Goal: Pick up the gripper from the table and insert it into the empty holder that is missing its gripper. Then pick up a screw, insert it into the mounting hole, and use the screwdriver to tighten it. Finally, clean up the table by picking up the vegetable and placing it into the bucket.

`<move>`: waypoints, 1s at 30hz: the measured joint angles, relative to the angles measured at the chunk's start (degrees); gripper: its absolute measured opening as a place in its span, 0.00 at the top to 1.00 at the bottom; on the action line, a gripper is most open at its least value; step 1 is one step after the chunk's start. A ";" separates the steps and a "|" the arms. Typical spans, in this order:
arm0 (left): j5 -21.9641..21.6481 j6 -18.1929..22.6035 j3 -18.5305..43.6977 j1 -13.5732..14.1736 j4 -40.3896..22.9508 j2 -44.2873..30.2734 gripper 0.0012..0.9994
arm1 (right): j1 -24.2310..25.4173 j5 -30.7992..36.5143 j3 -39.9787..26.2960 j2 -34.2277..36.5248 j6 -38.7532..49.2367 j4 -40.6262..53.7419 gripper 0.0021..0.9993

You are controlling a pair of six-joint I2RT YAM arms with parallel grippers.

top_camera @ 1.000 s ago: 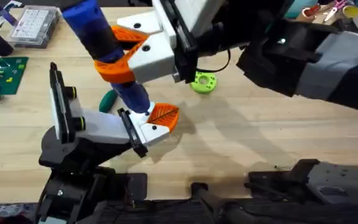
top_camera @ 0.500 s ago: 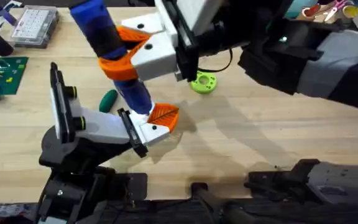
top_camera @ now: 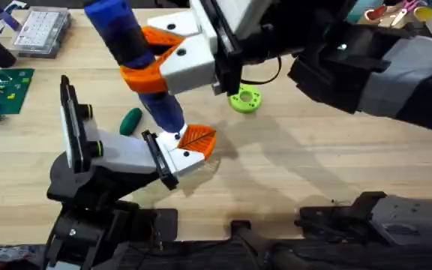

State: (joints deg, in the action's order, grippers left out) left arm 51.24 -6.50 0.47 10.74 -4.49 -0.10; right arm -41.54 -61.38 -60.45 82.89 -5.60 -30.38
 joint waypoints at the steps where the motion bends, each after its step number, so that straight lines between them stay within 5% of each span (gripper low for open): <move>1: 0.00 0.01 0.00 0.00 0.00 0.00 0.98 | 0.00 -0.12 0.00 0.00 -0.34 -0.39 0.95; 30: -0.01 0.02 0.00 0.00 0.00 0.00 0.98 | -0.24 -0.40 0.19 0.00 -1.63 -3.26 0.96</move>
State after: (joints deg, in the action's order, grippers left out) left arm 51.24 -6.48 0.47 10.74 -4.49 -0.10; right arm -41.78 -61.78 -60.26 82.89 -7.23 -33.64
